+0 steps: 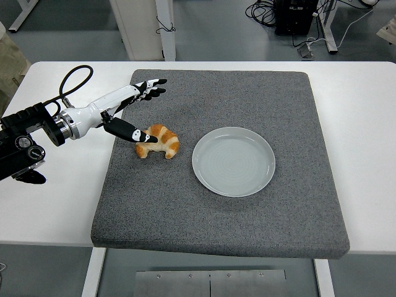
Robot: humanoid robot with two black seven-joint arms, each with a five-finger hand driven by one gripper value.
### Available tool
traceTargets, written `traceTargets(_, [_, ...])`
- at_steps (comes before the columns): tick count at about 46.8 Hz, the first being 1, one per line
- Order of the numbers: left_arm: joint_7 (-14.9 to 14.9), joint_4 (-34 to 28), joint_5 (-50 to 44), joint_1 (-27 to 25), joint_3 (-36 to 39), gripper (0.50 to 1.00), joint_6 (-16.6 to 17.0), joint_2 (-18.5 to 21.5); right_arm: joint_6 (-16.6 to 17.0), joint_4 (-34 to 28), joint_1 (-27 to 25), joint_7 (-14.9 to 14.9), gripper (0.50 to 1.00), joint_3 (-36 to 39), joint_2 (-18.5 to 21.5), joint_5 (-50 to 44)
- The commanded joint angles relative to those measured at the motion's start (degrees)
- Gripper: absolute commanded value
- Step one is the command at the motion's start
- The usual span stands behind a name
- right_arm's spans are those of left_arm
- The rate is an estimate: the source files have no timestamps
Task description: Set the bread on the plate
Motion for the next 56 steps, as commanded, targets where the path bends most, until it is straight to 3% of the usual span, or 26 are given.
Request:
traceTargets(1, [-0.42,0.09,3.07,0.35,0.16,0.965,-0.01,0.01,-0.03,0.04,0.01,0.0,1.0,0.0,0.0,0.0])
traceTargets(8, [-0.25,0.79,8.35,1.05,0.78,0.963,1.48,-0.52,-0.03,-0.05,0.01,0.0,1.0,0.0,0.0,0.0])
traceTargets(29, [-1.12,6.41,8.53,0.97,3.5,0.963,4.04,-2.98,0.06,-0.05,-0.08,0.0,1.0,0.0,0.0,0.0])
traceTargets(56, [-3.15,14.15,8.53,0.97,5.08,0.963,4.74,-9.92,0.06,0.04,-0.08,0.0,1.0,0.0,0.0,0.0])
